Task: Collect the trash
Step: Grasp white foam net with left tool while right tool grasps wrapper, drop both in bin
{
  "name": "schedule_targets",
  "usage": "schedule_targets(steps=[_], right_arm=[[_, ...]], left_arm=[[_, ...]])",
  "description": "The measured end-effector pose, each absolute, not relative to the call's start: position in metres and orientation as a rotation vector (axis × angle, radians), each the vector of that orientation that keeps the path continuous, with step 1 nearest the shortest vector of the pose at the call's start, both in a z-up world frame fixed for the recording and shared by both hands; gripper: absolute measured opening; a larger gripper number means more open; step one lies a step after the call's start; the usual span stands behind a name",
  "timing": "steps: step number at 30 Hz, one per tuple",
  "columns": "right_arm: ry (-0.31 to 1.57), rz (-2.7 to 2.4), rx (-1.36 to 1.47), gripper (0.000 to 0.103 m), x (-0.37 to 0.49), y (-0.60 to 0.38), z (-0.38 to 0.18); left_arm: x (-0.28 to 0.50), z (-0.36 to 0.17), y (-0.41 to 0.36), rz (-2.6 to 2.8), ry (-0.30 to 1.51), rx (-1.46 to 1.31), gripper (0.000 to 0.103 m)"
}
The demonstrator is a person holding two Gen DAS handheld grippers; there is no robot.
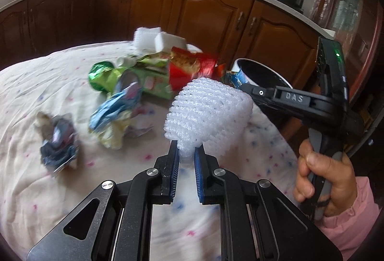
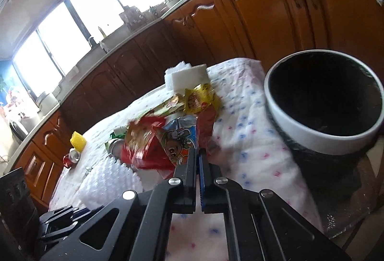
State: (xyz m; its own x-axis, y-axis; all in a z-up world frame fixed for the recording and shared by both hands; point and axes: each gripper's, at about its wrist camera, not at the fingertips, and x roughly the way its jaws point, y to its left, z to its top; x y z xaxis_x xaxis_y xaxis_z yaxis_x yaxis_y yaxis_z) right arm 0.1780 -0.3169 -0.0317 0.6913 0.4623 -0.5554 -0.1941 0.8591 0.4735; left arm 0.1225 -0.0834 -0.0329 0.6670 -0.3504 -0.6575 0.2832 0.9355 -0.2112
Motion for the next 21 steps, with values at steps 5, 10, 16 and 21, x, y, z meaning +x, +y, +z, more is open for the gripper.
schedule_targets(steps=[5, 10, 16, 21], right_arm=[[0.680, 0.322, 0.404, 0.002, 0.166, -0.347, -0.020], [0.649, 0.254, 0.416, 0.002, 0.162, -0.383, -0.014], [0.629, 0.179, 0.425, 0.002, 0.159, -0.422, -0.011], [0.622, 0.133, 0.416, 0.002, 0.163, -0.445, -0.008]], left_arm=[[0.127, -0.024, -0.108, -0.410, 0.747, -0.063, 0.011], [0.140, -0.016, -0.135, -0.440, 0.748, -0.040, 0.011], [0.160, -0.009, -0.168, -0.462, 0.753, -0.008, 0.011], [0.176, -0.004, -0.193, -0.487, 0.753, 0.007, 0.011]])
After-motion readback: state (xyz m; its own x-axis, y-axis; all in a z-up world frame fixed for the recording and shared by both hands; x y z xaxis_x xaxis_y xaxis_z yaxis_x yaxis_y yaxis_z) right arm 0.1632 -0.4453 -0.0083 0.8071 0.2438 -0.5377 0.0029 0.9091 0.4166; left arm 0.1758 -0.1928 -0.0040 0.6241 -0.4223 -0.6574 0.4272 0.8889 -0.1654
